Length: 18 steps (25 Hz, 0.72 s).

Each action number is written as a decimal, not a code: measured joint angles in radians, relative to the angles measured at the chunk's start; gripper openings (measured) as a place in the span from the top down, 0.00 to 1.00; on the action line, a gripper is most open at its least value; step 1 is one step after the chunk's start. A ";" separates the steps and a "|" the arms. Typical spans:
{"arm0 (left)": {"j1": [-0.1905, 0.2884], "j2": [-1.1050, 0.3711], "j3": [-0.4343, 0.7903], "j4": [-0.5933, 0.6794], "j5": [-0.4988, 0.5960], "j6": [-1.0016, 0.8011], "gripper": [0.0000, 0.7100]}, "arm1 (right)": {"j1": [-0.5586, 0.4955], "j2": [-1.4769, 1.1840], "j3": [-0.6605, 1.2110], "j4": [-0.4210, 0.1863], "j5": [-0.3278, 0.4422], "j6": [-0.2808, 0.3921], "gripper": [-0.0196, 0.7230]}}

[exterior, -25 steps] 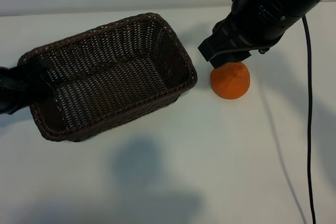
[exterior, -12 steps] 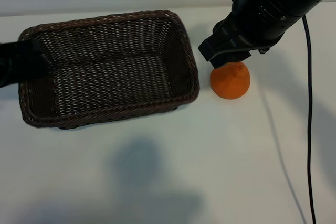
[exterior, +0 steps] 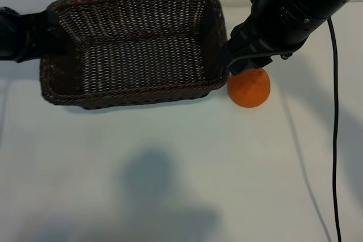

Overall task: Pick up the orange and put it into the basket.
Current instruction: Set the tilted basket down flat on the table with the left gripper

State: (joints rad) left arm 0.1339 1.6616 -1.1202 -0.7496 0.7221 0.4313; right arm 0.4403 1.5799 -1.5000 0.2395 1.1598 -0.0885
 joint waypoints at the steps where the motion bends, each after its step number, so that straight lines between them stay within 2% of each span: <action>1: -0.007 0.015 -0.002 -0.005 -0.001 0.008 0.77 | 0.000 0.000 0.000 0.000 0.000 0.000 0.45; 8: -0.083 0.097 -0.003 0.052 -0.026 0.012 0.78 | 0.000 0.000 0.000 0.000 0.001 0.000 0.45; 18: -0.086 0.101 -0.004 0.213 -0.023 -0.101 0.78 | 0.000 0.000 0.000 0.000 0.000 0.000 0.45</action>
State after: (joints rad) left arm 0.0481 1.7629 -1.1245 -0.5369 0.6995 0.3298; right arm 0.4403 1.5799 -1.5000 0.2395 1.1596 -0.0885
